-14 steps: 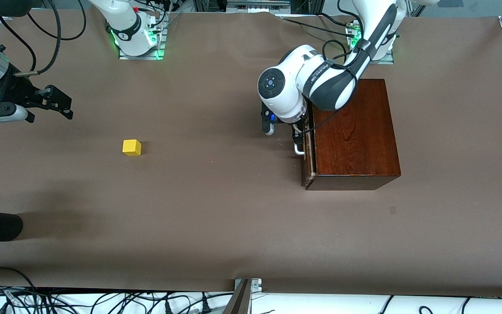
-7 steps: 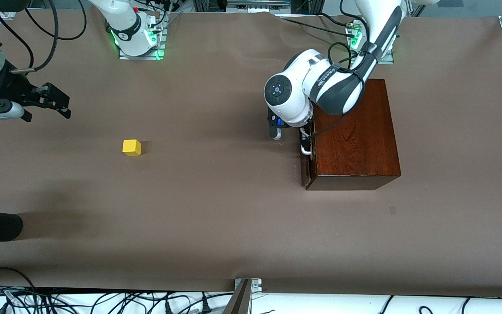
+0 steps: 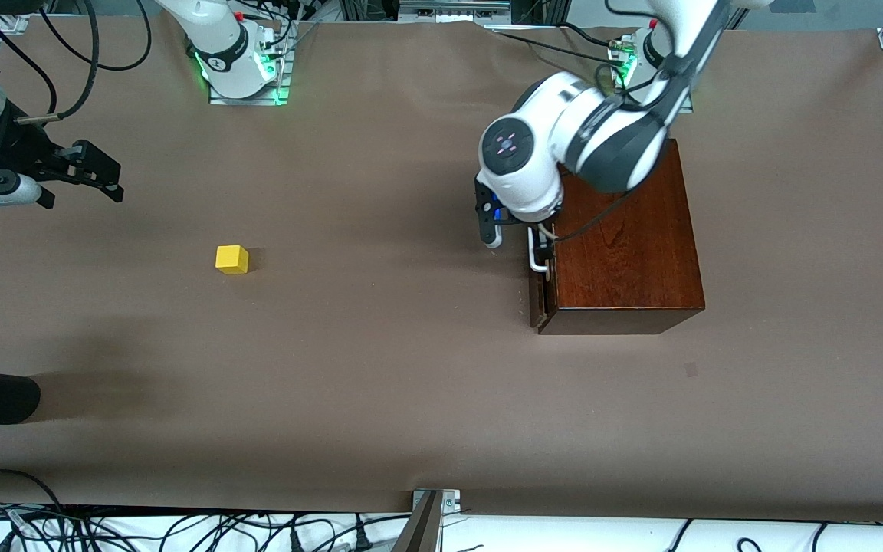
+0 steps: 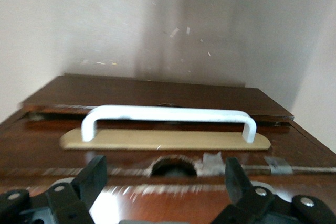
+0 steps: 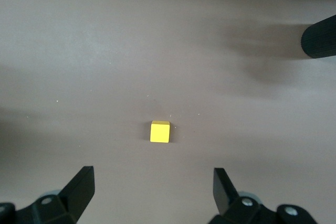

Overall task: Open drawer, take yellow block, close drawer
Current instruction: 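Push the drawer front into the box with the left gripper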

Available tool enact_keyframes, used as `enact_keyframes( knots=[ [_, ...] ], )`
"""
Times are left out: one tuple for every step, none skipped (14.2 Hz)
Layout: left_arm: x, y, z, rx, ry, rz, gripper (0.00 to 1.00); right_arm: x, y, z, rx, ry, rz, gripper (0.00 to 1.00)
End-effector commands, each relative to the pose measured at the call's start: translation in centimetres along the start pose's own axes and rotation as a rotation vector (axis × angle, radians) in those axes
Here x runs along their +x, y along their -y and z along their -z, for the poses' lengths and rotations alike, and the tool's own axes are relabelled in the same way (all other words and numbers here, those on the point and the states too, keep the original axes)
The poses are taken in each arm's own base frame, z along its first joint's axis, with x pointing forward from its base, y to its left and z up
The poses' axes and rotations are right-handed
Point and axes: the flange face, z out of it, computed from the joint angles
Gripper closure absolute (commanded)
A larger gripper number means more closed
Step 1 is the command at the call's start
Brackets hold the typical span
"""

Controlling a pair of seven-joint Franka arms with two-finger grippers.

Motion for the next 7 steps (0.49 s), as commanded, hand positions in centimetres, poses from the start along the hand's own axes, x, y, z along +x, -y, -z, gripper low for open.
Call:
enact_keyframes(
  knots=[
    [-1.4, 0.2, 4.7, -0.022, -0.085, 0.052, 0.00, -0.2, -0.1, 0.8, 0.013, 0.000, 0.013, 0.00],
    [-2.2, 0.6, 5.9, -0.044, -0.107, 0.102, 0.00, -0.3, -0.1, 0.9, 0.011, -0.001, 0.013, 0.00],
    [-4.1, 1.4, 7.1, -0.057, -0.128, 0.165, 0.00, -0.3, -0.1, 0.9, 0.013, -0.001, 0.013, 0.00],
    [-6.9, 2.4, 8.6, -0.057, -0.165, 0.239, 0.00, -0.2, -0.1, 0.8, 0.013, -0.003, 0.013, 0.00],
    [-10.4, 3.8, 9.6, -0.055, -0.192, 0.338, 0.00, -0.2, -0.1, 0.7, 0.013, -0.001, 0.013, 0.00],
    [-13.8, 5.1, 10.5, -0.044, -0.209, 0.436, 0.00, -0.3, 0.0, 0.7, 0.013, 0.003, 0.015, 0.00],
    [-17.3, 6.2, 11.3, -0.035, -0.226, 0.522, 0.00, -0.4, 0.0, 0.7, 0.013, 0.007, 0.015, 0.00]
  ],
)
